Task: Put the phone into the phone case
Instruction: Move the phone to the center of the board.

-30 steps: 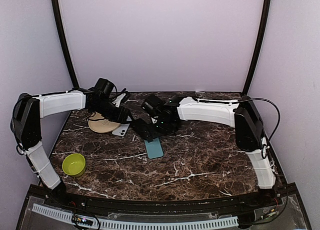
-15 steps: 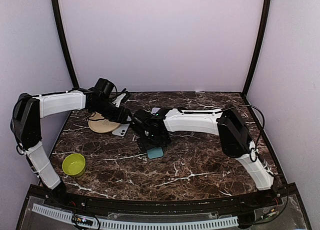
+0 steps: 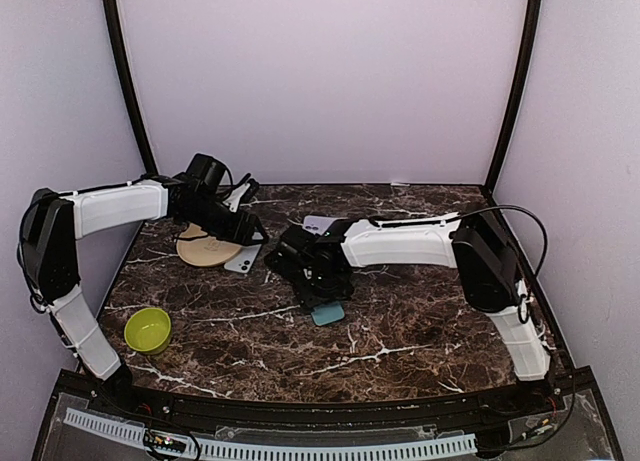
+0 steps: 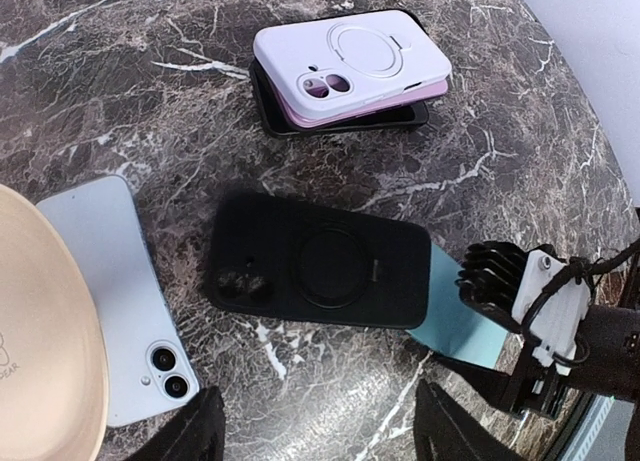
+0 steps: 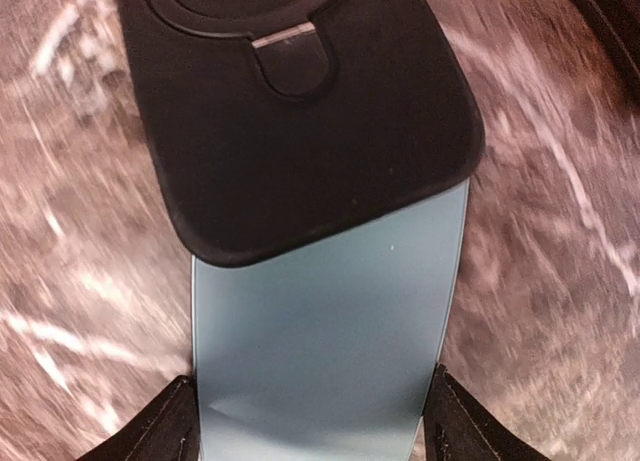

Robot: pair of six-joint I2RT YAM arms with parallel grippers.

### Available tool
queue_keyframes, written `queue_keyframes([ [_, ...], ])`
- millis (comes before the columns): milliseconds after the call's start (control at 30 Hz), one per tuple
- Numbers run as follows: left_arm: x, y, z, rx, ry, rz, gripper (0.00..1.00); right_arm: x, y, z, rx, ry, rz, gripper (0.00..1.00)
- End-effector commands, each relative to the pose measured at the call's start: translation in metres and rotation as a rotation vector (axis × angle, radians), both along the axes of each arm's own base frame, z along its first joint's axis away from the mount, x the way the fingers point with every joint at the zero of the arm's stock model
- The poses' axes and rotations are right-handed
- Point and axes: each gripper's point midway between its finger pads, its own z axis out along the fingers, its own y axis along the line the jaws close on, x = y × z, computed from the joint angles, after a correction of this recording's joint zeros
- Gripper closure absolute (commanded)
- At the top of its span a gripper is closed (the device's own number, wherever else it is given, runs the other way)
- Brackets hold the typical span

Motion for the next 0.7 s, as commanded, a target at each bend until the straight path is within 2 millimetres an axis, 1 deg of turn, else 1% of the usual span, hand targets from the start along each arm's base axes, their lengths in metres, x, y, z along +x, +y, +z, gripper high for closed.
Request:
queue_keyframes([
  [0,-0.006,0.002,0.015,-0.021,-0.021,-0.007,0.33,-0.048,-0.06,-0.021,-0.17,0.172,0.045,0.37],
  [167,-0.007,0.002,0.016,-0.024,-0.02,-0.008,0.33,-0.092,-0.098,-0.011,-0.239,0.295,0.134,0.39],
  [200,-0.007,0.002,0.016,-0.024,-0.021,-0.008,0.33,-0.098,-0.106,-0.009,-0.259,0.312,0.141,0.39],
  [267,-0.007,0.002,0.017,-0.025,-0.023,-0.009,0.34,-0.104,-0.119,-0.01,-0.289,0.326,0.145,0.37],
  [333,-0.006,0.003,0.017,-0.024,-0.025,-0.008,0.33,-0.104,-0.121,-0.014,-0.285,0.321,0.147,0.35],
  [400,-0.006,0.003,0.016,-0.023,-0.024,-0.008,0.33,-0.101,-0.113,-0.015,-0.263,0.317,0.16,0.32],
  [467,-0.007,0.002,0.015,-0.023,-0.02,-0.009,0.33,-0.096,-0.102,-0.013,-0.238,0.306,0.181,0.27],
  [567,-0.007,0.002,0.015,-0.024,-0.017,-0.01,0.34,-0.085,-0.09,-0.008,-0.214,0.28,0.204,0.16],
  [600,-0.007,0.002,0.015,-0.024,-0.017,-0.01,0.33,-0.08,-0.09,-0.005,-0.214,0.274,0.201,0.13],
  [667,-0.007,0.002,0.015,-0.023,-0.02,-0.012,0.34,-0.066,-0.091,0.004,-0.215,0.242,0.18,0.11],
])
